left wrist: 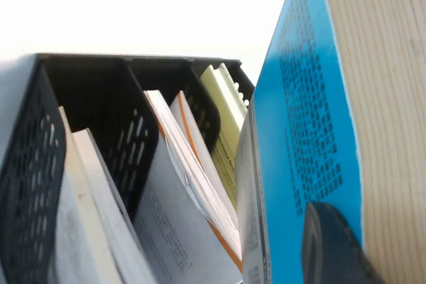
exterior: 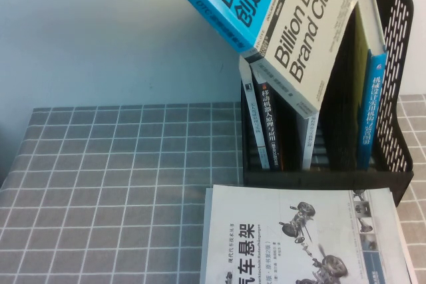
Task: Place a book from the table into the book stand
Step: Place the book on the book shelf
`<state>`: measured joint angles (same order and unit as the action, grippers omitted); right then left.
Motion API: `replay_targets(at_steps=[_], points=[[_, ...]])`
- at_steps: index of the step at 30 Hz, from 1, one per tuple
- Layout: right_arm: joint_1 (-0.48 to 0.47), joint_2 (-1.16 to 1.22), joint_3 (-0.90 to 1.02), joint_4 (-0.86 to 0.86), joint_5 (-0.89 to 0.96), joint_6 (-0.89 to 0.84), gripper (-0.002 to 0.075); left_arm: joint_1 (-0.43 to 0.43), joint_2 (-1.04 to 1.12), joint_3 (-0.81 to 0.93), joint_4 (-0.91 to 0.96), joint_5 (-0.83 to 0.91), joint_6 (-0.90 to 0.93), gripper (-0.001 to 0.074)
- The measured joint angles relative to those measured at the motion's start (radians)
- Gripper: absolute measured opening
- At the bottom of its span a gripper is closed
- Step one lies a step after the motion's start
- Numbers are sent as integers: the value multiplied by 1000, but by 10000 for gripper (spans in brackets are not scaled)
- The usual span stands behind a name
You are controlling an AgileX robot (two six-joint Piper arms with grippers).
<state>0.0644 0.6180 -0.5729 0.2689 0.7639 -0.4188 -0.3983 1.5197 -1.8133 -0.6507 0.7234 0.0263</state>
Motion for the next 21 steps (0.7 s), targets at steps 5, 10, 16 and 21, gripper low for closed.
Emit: replay_targets(at_steps=[5,10,16,21], points=[[0,0,0,0,0,15,-3,-45,24,-2,-2,-38,-26,183],[0,0,0,0,0,19,-3,-82,40,-2,-6,-68,-26,183],[0,0,5,0,11,21,-3,-87,40,-55,108,-66,-89,183],[0,0,43,0,9,21,-3,-87,38,-103,310,-62,-243,183]])
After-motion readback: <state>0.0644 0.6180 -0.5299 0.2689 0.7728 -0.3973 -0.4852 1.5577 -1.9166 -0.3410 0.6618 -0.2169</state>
